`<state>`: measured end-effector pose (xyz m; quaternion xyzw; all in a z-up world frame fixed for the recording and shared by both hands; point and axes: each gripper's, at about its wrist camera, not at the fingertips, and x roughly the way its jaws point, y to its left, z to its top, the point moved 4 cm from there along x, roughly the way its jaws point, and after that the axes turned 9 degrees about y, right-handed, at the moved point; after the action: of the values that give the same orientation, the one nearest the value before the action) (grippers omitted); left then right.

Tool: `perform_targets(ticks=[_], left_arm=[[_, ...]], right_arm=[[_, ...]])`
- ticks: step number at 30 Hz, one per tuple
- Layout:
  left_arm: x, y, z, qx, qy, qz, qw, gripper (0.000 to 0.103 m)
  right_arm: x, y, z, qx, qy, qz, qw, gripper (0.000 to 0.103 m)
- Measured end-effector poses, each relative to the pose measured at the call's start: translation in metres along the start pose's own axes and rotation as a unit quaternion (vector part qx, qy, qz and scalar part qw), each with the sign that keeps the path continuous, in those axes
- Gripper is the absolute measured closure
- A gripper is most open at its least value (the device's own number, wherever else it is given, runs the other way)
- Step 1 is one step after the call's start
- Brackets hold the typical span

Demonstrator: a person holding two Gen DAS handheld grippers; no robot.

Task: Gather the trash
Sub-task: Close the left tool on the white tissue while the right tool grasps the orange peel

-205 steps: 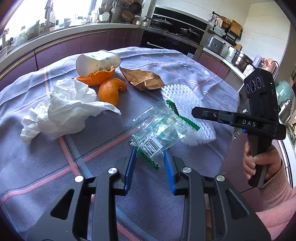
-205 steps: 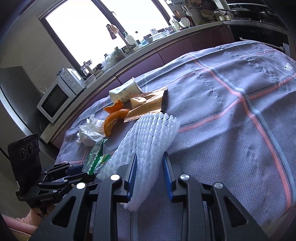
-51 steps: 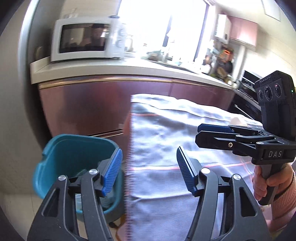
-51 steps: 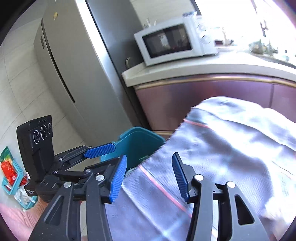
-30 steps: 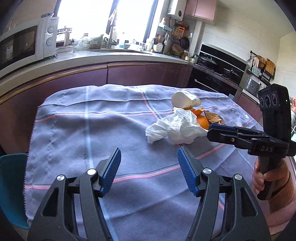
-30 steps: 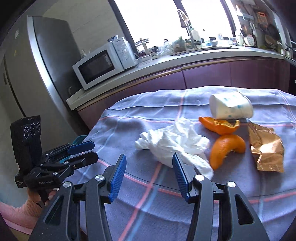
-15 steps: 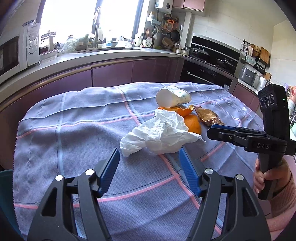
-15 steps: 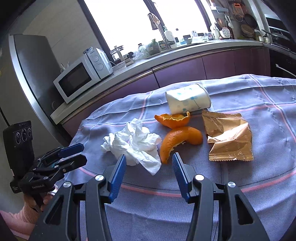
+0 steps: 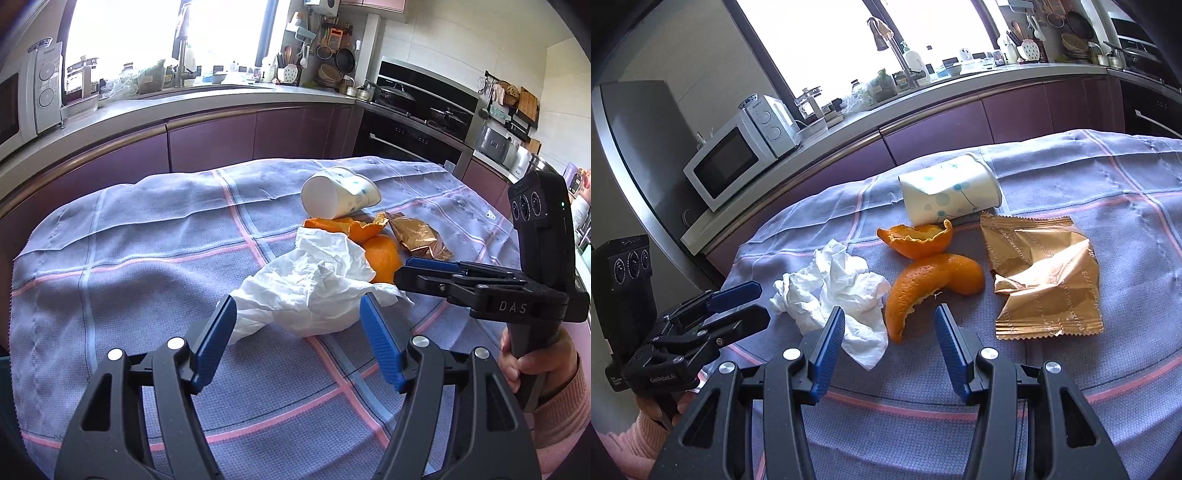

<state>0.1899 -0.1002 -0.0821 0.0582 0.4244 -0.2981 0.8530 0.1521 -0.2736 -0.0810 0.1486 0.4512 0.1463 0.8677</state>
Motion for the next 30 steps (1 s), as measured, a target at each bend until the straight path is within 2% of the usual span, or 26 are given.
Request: perform_targets(ticks=[6,7,9,10,15,21,23,26,30], left_arm=[[0.019,-0.009,0.006,0.008,0.024,0.007,0.9997,0.037],[0.022,-0.010,0.006,0.010,0.029,0.006,0.9995,0.040],[0.028,-0.011,0.006,0.010,0.041,0.001,0.9991,0.048],[0.031,-0.012,0.006,0.010,0.046,-0.003,0.9989,0.055],[0.032,-0.013,0.004,0.004,0.050,-0.018,0.9986,0.068],[0.025,-0.014,0.000,0.000,0.042,-0.030,0.9987,0.084],[0.021,-0.014,-0.002,-0.002,0.040,-0.037,0.9985,0.100],[0.013,-0.011,-0.005,-0.009,0.037,-0.052,0.9979,0.102],[0.000,-0.009,-0.010,-0.006,0.024,-0.054,0.9982,0.102]], right_arm=[[0.011,-0.006,0.003,0.019,0.019,-0.005,1.000,0.068],[0.011,-0.009,0.003,0.027,0.020,-0.004,0.999,0.069],[0.011,-0.011,0.002,0.033,0.020,0.004,0.999,0.080],[0.011,-0.011,0.003,0.032,0.020,0.006,0.999,0.082],[0.008,-0.008,0.002,0.025,0.014,0.012,1.000,0.091],[0.000,-0.005,0.000,0.018,-0.001,0.017,1.000,0.095],[-0.004,-0.004,-0.002,0.016,-0.005,0.022,1.000,0.095],[-0.010,-0.002,-0.006,0.013,-0.009,0.027,0.999,0.095],[-0.018,-0.002,-0.013,0.009,-0.010,0.032,0.999,0.095]])
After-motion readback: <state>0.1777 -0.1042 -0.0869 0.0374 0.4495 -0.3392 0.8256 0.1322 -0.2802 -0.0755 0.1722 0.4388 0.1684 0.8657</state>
